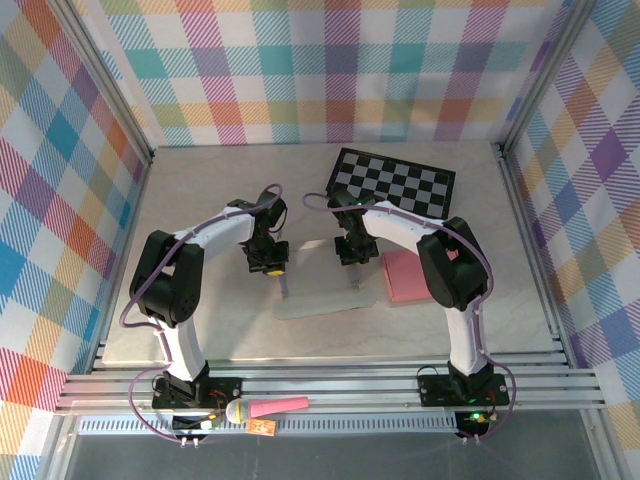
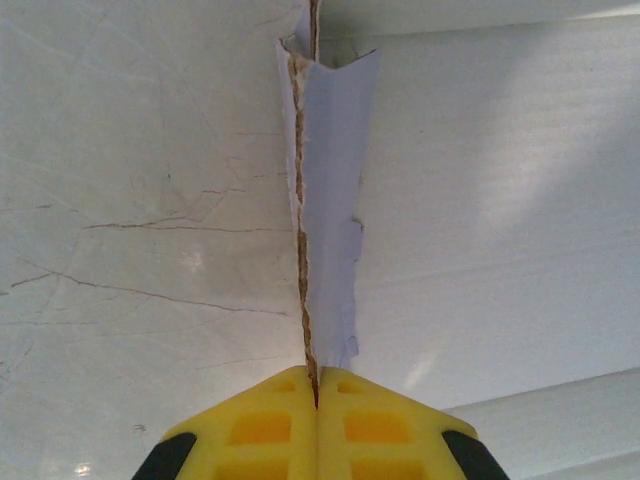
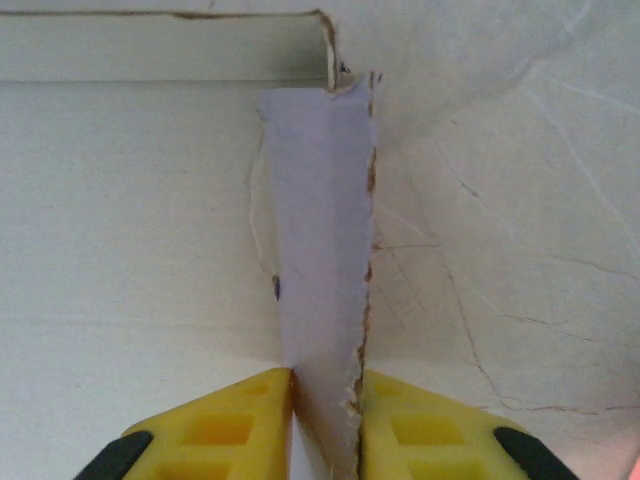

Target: Fold the paper box

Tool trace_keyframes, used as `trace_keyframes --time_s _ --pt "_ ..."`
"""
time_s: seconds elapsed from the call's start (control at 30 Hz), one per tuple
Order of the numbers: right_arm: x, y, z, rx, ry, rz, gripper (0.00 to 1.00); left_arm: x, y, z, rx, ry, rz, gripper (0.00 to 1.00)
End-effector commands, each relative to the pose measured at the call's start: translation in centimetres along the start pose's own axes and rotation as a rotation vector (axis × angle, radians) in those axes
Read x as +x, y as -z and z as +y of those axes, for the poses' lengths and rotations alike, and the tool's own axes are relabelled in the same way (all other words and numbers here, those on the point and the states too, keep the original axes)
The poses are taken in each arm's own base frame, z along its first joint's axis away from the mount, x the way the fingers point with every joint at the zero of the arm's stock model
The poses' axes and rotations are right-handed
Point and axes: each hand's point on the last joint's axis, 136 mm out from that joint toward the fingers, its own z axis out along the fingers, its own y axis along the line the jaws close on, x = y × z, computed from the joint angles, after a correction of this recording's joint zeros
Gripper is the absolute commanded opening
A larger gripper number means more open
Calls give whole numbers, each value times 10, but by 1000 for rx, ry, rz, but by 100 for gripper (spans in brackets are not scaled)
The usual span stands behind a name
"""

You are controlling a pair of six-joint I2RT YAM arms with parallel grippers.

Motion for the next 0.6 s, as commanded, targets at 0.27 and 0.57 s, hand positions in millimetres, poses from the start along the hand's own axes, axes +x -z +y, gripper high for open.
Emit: trace_keyframes --time_s 0.27,0.57 --pt "5 7 -18 213 -21 -38 0 -3 12 -8 14 3 -63 0" --pt "0 39 -20 414 -11 -160 0 -6 18 -13 65 44 -132 0"
